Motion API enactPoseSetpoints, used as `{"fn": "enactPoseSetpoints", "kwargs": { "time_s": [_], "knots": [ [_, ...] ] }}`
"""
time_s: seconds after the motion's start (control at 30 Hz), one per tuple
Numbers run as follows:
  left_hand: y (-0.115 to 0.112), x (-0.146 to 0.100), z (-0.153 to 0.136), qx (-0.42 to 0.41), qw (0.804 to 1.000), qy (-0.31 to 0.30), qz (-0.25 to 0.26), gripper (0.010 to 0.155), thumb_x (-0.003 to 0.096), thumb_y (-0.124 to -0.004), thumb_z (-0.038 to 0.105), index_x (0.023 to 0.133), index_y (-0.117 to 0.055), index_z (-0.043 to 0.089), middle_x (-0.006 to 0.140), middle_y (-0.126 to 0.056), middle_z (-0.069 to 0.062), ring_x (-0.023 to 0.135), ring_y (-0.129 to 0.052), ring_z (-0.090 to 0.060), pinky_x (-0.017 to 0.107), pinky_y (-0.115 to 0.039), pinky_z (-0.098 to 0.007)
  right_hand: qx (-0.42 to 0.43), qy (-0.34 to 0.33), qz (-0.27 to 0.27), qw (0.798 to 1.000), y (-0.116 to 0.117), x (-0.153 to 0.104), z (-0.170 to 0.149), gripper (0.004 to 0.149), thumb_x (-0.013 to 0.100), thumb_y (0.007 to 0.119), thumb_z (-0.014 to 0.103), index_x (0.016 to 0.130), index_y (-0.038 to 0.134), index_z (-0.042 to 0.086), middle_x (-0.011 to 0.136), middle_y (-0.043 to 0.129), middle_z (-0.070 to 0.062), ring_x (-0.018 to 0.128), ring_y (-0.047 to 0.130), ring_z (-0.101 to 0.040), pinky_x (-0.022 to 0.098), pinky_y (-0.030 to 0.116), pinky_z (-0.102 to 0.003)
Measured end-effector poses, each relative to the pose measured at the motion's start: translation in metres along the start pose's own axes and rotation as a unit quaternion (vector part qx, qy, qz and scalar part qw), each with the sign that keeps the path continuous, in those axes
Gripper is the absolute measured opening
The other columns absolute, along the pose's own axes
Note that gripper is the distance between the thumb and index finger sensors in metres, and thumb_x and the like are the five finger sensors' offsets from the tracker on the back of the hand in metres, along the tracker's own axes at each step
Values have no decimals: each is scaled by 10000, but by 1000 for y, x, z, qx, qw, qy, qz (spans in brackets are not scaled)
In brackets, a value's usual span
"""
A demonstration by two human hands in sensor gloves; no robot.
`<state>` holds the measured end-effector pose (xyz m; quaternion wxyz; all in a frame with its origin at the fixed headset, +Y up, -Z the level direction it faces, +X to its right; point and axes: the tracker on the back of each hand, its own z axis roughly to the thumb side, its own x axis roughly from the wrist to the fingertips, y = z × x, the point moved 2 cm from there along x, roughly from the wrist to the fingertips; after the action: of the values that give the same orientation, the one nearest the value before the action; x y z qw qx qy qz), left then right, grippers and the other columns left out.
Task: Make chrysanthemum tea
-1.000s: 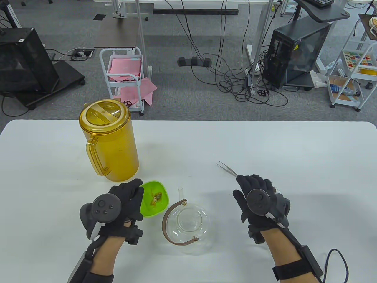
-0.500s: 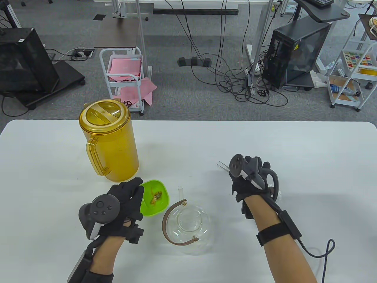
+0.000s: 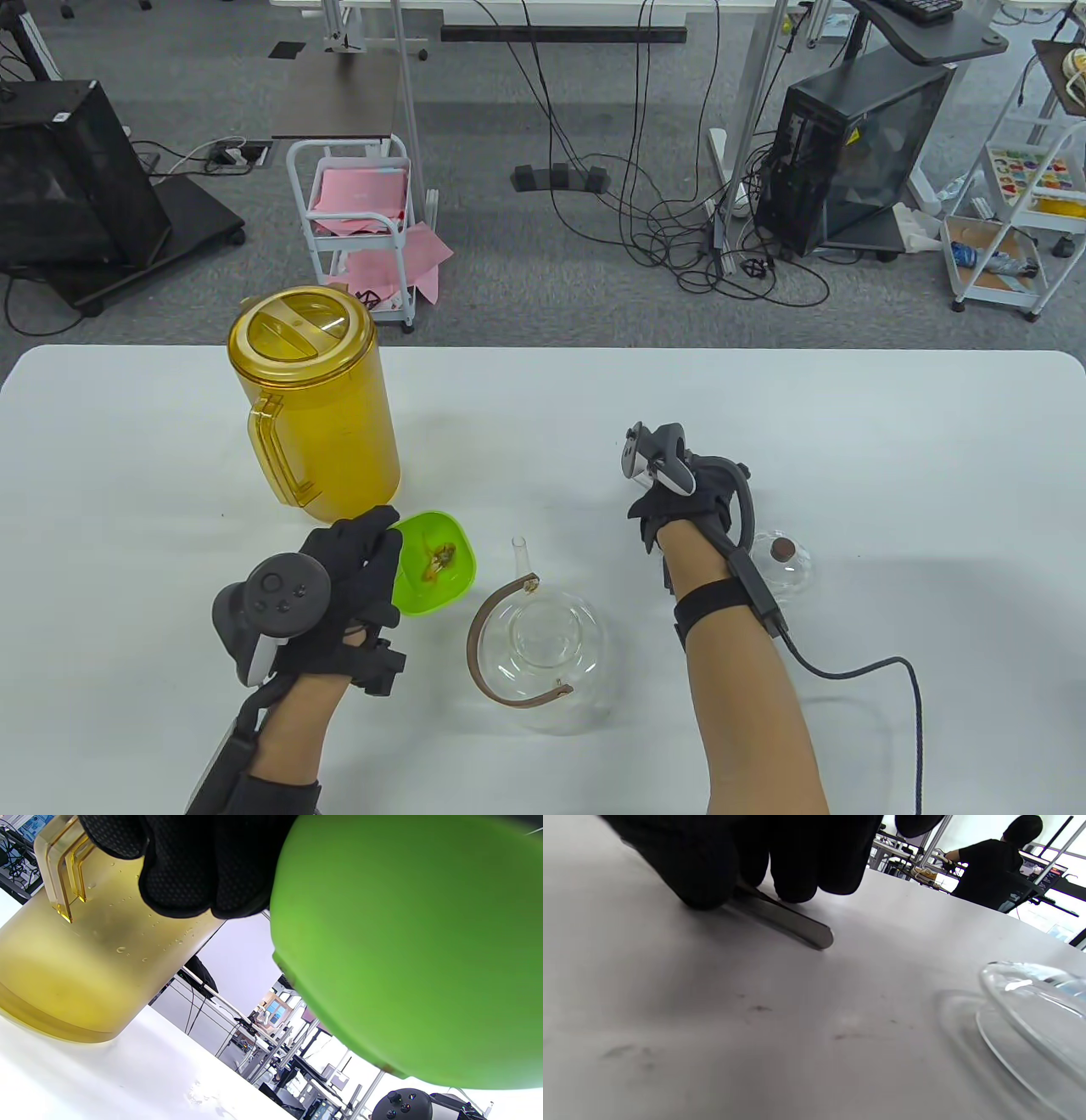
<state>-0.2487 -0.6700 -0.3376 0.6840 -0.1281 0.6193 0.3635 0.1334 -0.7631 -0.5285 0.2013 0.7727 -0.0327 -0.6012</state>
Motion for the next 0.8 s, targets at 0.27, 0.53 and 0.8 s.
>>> {"fn": "enactPoseSetpoints", "kwargs": {
  "time_s": [0.27, 0.53, 0.8],
  "knots": [
    [-2, 0, 1, 6, 1000, -4, -2, 433, 571, -806, 402, 954, -832, 203, 690, -986, -53, 705, -895, -377, 703, -566, -676, 26, -66, -30, 997, 4, -10, 0, 471, 548, 787, 431, 1000, 755, 301, 1076, 696, -7, 1030, 744, -321, 763, 457, -671],
    [-5, 1, -9, 19, 1000, 8, -10, 433, 572, -804, 402, 955, -831, 201, 691, -985, -54, 706, -895, -375, 704, -564, -676, 189, -142, -94, 967, -28, -55, -22, 464, 566, 713, 393, 1007, 684, 252, 1082, 673, -41, 1034, 741, -339, 757, 466, -672],
    [-15, 1, -9, 26, 1000, 11, -14, 435, 572, -804, 401, 955, -830, 198, 690, -986, -54, 706, -895, -375, 703, -564, -677, 406, -205, -210, 866, -38, -109, -56, 473, 569, 677, 378, 1016, 628, 232, 983, 778, -25, 976, 864, -326, 762, 496, -647]
  ]
}}
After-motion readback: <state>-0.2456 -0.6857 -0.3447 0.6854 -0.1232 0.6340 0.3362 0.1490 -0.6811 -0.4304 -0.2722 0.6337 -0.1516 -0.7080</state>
